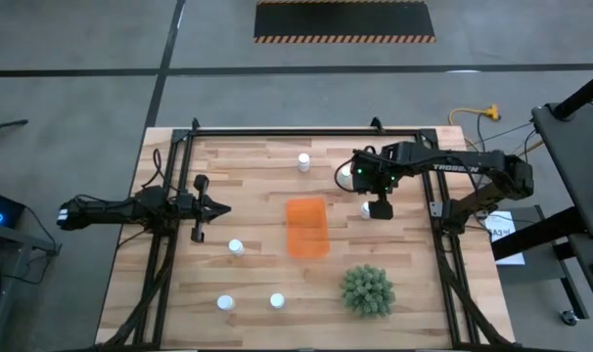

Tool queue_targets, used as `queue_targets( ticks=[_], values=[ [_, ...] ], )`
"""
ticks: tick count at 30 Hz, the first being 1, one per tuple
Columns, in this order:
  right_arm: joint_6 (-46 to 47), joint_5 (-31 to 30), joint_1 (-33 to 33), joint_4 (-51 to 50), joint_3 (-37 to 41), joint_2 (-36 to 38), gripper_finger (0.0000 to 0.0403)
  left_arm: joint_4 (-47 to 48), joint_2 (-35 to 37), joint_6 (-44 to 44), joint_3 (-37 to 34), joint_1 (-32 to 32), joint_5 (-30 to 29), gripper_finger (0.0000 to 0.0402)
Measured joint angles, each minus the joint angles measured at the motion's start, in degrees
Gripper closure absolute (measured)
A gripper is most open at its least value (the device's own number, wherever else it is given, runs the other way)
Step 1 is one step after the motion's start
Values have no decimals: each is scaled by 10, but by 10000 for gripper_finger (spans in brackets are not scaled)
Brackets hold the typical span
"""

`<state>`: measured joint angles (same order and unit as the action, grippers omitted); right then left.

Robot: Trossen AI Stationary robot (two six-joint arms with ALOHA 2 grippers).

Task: Pick and place pill bottles into a basket
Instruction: Put the white pill bottle into the orange bin

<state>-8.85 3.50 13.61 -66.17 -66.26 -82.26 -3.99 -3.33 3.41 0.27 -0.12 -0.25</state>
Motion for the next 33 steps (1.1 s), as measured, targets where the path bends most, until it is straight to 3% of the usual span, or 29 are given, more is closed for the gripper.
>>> queue_targets(
  ticks=[15, 33],
  values=[
    [-5, 30, 0, 104, 97, 0, 98, 0, 0, 0, 0, 0, 0, 401],
    [-6, 30, 0, 162, 134, 0, 108, 0, 0, 0, 0, 0, 0, 401]
  ],
)
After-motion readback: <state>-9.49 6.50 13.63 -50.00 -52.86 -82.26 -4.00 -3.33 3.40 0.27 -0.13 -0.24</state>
